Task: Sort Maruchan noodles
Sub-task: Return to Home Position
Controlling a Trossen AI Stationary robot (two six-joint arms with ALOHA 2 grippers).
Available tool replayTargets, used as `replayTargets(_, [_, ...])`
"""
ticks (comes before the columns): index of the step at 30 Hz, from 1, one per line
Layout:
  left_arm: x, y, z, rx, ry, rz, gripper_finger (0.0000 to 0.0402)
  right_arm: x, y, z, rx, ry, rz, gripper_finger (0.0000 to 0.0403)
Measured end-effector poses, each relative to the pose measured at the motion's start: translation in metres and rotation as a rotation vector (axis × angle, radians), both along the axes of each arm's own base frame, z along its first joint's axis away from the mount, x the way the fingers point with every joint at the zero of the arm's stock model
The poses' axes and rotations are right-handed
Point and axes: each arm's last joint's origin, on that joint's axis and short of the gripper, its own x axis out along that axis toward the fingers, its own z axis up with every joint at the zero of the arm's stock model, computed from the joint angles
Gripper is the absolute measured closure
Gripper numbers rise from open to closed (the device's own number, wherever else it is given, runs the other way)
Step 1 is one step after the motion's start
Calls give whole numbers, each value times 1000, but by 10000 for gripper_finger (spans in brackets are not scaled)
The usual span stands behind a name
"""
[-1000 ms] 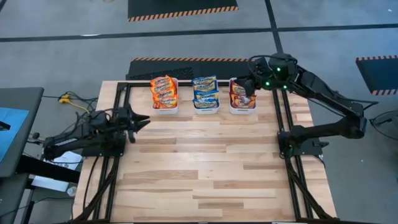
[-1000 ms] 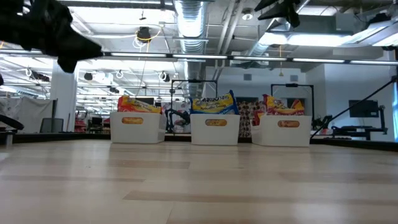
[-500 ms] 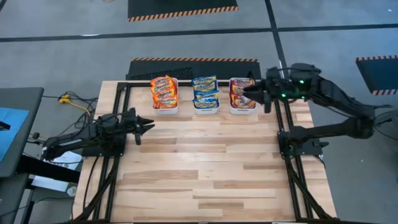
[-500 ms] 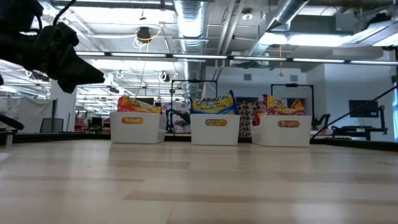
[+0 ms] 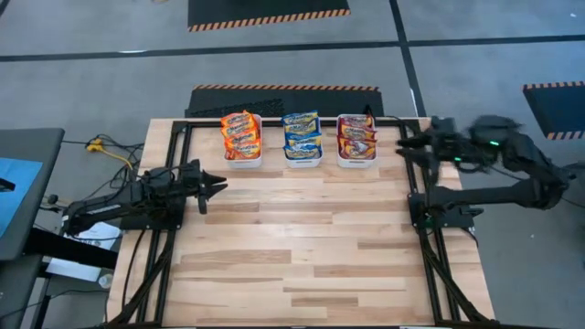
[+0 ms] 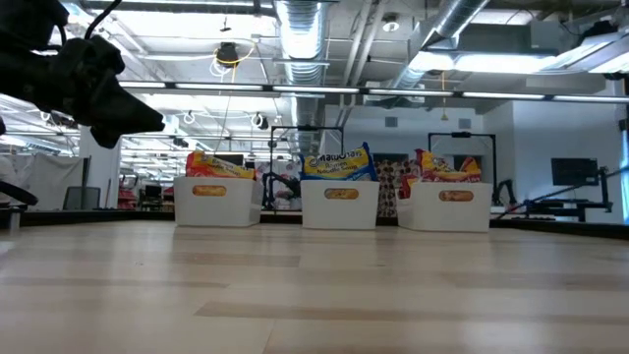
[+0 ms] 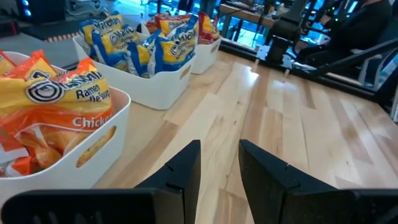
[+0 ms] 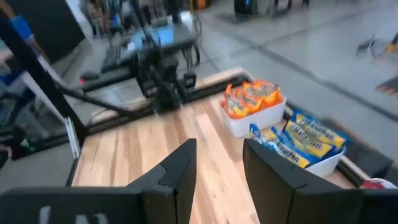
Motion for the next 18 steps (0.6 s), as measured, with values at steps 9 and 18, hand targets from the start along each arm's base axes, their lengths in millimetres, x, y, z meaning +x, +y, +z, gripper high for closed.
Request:
replayTargets(9, [0, 0, 0, 19, 7, -4, 306, -36, 8, -62, -15, -253, 62, 246])
replayTargets(18, [0, 0, 0, 18, 7, -5, 306, -18, 8, -139, 9, -355, 168, 246])
